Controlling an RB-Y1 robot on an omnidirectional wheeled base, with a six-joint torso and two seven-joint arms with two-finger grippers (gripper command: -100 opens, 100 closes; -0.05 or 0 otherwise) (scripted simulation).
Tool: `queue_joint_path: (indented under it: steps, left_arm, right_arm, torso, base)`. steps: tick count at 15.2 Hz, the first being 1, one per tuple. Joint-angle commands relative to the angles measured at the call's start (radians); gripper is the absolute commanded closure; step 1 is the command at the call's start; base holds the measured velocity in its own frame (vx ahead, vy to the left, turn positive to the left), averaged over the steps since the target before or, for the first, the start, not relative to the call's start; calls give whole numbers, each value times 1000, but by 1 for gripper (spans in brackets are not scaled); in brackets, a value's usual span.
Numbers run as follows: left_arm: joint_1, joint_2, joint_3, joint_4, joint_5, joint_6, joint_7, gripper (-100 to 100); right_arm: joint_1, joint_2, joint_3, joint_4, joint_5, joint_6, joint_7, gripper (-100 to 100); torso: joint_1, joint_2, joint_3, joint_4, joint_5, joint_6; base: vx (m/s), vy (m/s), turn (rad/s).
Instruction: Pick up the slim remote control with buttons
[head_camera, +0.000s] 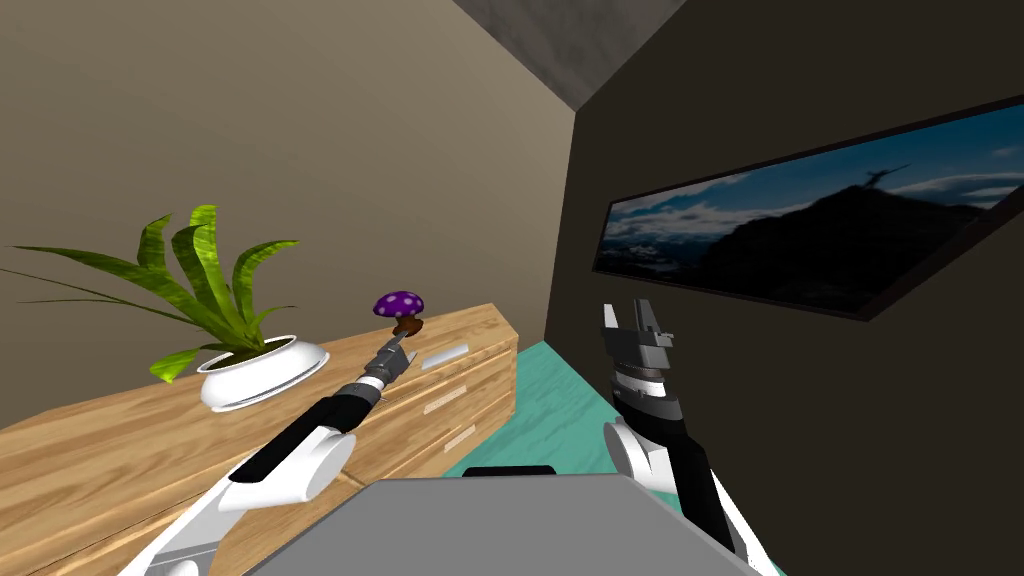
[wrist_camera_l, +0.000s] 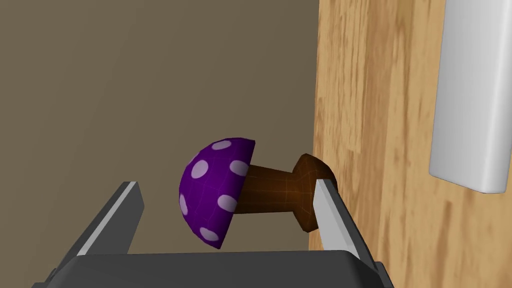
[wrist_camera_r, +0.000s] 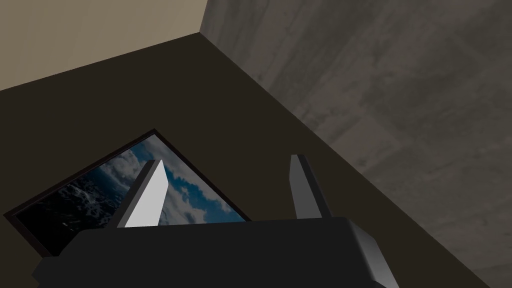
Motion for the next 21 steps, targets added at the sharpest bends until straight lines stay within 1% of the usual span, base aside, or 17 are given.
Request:
queue_joint_path:
  steps: [1, 3, 4, 5, 7, 8, 9, 12, 13, 16, 17, 19, 20, 21]
  left_arm:
    - [-10, 33, 21, 19, 32, 50, 26, -100]
    - [-10, 33, 21, 19, 32, 87, 26, -100]
    - [-10, 33, 21, 19, 32, 89, 26, -100]
    - [-17, 62, 41, 33, 62, 127, 51, -100]
    - [-17, 62, 41, 33, 62, 167, 51, -100]
    - [-17, 62, 41, 33, 62, 167, 51, -100]
    - [-24, 91, 61, 48, 92, 203, 76, -100]
    - [-24, 91, 61, 48, 92, 246, 76, -100]
    - [-32, 120, 82, 63, 122, 275, 102, -100]
    - [-32, 120, 82, 63, 122, 325, 102, -100]
    - [-39, 148, 102, 78, 152, 352, 127, -100]
    - [-39, 148, 102, 78, 152, 397, 127, -100]
    - [-39, 148, 102, 78, 152, 405, 127, -100]
    - [-46, 175, 122, 93, 182, 437, 152, -100]
  right_arm:
    - [0, 0, 0, 0, 0, 0, 0, 0]
    - [0, 0, 0, 0, 0, 0, 0, 0]
    - [0, 0, 0, 0, 0, 0, 0, 0]
    - [0, 0, 0, 0, 0, 0, 0, 0]
    - [0, 0, 0, 0, 0, 0, 0, 0]
    - [0, 0, 0, 0, 0, 0, 0, 0]
    - [0, 0, 0, 0, 0, 0, 0, 0]
    - [0, 0, 0, 0, 0, 0, 0, 0]
    - [0, 0, 0, 0, 0, 0, 0, 0]
    - [0, 0, 0, 0, 0, 0, 0, 0]
    - [0, 0, 0, 0, 0, 0, 0, 0]
    - [0, 0, 0, 0, 0, 0, 0, 0]
    - [0, 0, 0, 0, 0, 0, 0, 0]
    - [0, 0, 0, 0, 0, 0, 0, 0]
  torso:
    - [0, 0, 0, 0, 0, 0]
    - [-1, 0, 0, 0, 0, 1]
    - [-1, 0, 0, 0, 0, 0]
    - [0, 0, 0, 0, 0, 0]
    - [-1, 0, 0, 0, 0, 0]
    - [-1, 0, 0, 0, 0, 0]
    - [0, 0, 0, 0, 0, 0]
    - [0, 0, 0, 0, 0, 0]
    - [0, 0, 0, 0, 0, 0]
    - [0, 0, 0, 0, 0, 0]
    - [0, 0, 0, 0, 0, 0]
    - [-1, -1, 0, 0, 0, 1]
    - [0, -1, 0, 0, 0, 0]
    - [0, 0, 0, 0, 0, 0]
  base:
    - [2, -31, -108]
    - [2, -31, -96]
    - [2, -18, -1]
    - [3, -34, -119]
    - [6, -33, -103]
    - [2, -14, 7]
    - [4, -31, -122]
    - [6, -24, -64]
    - [9, -29, -116]
    - [8, -25, -69]
    - [12, -30, -104]
    - [13, -29, -112]
    - [3, -13, 8]
    - [7, -29, -128]
